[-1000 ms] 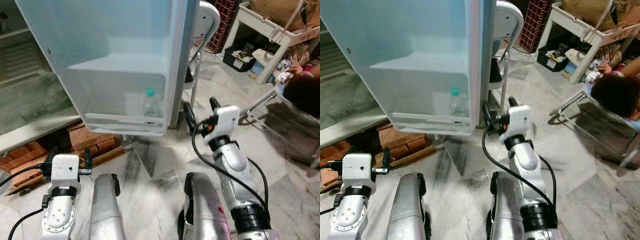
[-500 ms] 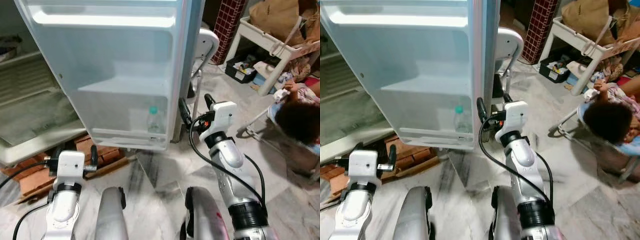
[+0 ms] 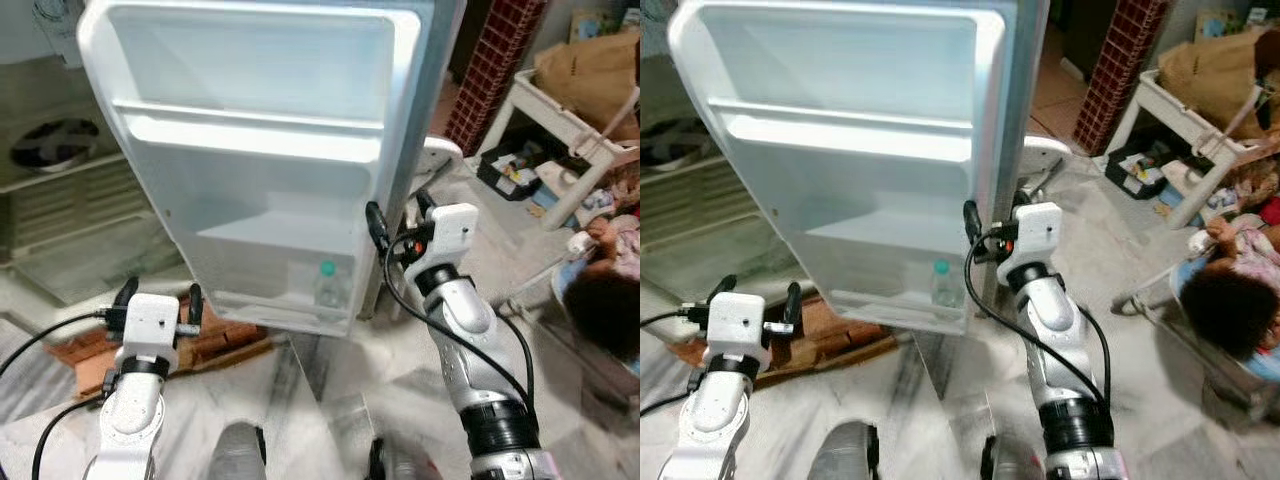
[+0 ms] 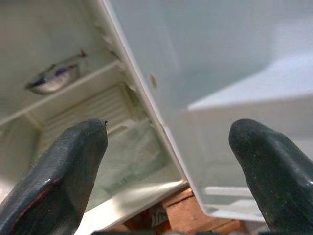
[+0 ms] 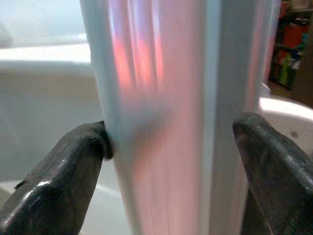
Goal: Restocking fridge
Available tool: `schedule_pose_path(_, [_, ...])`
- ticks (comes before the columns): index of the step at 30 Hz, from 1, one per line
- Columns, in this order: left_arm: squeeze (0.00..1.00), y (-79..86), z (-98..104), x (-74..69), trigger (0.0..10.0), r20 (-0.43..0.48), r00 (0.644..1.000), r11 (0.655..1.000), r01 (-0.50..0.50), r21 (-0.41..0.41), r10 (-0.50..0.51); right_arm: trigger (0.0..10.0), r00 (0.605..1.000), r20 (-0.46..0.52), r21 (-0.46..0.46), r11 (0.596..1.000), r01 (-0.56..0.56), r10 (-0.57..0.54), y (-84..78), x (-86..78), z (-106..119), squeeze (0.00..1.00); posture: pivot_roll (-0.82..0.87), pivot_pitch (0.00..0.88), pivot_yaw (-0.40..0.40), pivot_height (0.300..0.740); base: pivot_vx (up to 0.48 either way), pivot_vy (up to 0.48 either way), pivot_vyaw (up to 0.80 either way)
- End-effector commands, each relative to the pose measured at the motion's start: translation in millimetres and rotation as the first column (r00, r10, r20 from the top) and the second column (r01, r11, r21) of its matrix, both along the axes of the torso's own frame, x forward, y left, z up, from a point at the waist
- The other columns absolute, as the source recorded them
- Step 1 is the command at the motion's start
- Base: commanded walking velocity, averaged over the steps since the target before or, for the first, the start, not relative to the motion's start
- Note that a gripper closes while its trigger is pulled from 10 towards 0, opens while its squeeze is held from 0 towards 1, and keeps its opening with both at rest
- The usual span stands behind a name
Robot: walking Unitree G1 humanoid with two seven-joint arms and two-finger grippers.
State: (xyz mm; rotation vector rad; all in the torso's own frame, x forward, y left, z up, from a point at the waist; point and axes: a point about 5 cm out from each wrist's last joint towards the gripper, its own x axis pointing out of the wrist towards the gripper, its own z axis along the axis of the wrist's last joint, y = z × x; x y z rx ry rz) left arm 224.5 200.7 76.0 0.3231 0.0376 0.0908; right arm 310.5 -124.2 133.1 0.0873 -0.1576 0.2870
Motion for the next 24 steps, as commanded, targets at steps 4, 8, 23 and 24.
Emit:
schedule_pose_path(4, [0.0, 1.1, -5, -2.2, 10.0, -0.028, 1.0, 1.0, 0.003, 0.02, -0.002, 10.0, 1.0, 0.02, 0.009, 1.0, 0.021, -0.022, -6.6, -0.2, 2, 0.0, 0.06, 0.019, 0.01, 0.74, 0.0, 0.0, 0.0])
schedule_pose_path(8, [0.0, 0.2, -7, -2.4, 10.0, -0.035, 0.999, 1.0, 0.006, 0.027, -0.005, 10.0, 1.0, 0.001, 0.002, 1.0, 0.017, -0.017, -8.2, -0.4, -1, 0.0, 0.06, 0.019, 0.01, 0.74, 0.0, 0.0, 0.0])
schedule_pose_path(23, [0.0, -1.7, -9, -2.0, 10.0, -0.044, 0.999, 1.0, 0.011, 0.025, -0.01, 10.0, 0.825, -0.129, 0.151, 0.833, -0.533, 0.551, 23.4, -32.4, -22, 0.0, 0.06, 0.031, 0.008, 0.74, 0.0, -0.315, 0.0])
schedule_pose_path(24, [0.0, -1.9, -9, -2.2, 10.0, -0.044, 0.999, 1.0, 0.011, 0.025, -0.01, 10.0, 0.82, -0.136, 0.156, 0.829, -0.537, 0.557, 23.0, -32.9, -23, 0.0, 0.06, 0.031, 0.008, 0.74, 0.0, -0.33, 0.0])
